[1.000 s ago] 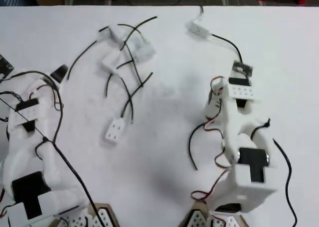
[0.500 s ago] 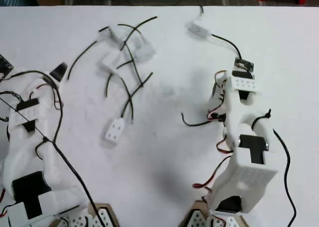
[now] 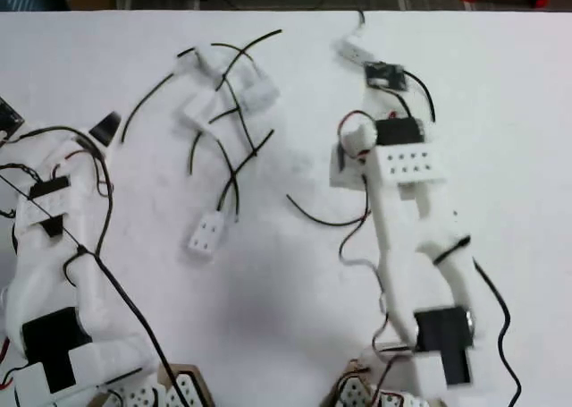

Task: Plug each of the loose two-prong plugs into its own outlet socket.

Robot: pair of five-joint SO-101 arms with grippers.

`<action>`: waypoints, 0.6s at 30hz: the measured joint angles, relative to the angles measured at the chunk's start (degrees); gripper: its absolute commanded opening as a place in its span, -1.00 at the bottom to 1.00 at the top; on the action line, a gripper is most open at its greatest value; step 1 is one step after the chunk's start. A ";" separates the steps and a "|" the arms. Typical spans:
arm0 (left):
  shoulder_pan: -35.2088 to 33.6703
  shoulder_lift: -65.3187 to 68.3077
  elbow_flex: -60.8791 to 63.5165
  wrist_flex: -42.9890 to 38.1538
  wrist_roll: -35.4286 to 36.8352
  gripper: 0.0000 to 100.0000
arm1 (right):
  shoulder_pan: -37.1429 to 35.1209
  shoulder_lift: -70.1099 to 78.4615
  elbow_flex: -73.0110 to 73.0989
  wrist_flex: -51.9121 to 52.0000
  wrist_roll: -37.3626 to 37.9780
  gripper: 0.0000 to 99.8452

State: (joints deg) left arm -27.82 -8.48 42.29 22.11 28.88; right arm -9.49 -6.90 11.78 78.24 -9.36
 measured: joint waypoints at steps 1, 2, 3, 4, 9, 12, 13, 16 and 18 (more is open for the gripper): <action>0.00 0.00 0.00 0.00 0.00 -0.22 | -0.26 -1.85 0.00 0.35 0.00 -0.89; 0.00 0.00 0.00 0.00 0.00 -0.22 | -0.26 -3.25 0.00 0.53 0.00 -0.82; 0.00 0.00 0.00 0.00 0.00 -0.22 | 0.26 -4.13 0.26 0.53 0.00 -0.74; 0.00 0.00 0.00 0.00 0.00 -0.22 | 0.97 -4.40 0.70 0.53 0.00 -0.65; 0.00 0.00 0.00 0.00 0.00 -0.22 | 8.18 -1.85 6.15 -7.03 0.00 -0.40; 0.00 0.00 0.00 0.00 0.00 -0.22 | 10.46 2.73 8.97 -13.01 0.00 -0.49; 0.00 0.00 0.00 0.00 0.00 -0.22 | 10.81 4.40 9.05 -14.51 0.00 -0.53; 0.00 0.00 0.00 0.00 0.00 -0.22 | 10.46 9.67 9.14 -19.25 0.00 -0.65; 0.00 0.00 0.00 0.00 0.00 -0.22 | 10.46 13.10 9.23 -22.51 0.00 -0.70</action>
State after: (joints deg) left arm -27.82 -8.48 42.29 22.11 28.88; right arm 0.97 6.20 21.01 55.74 -9.36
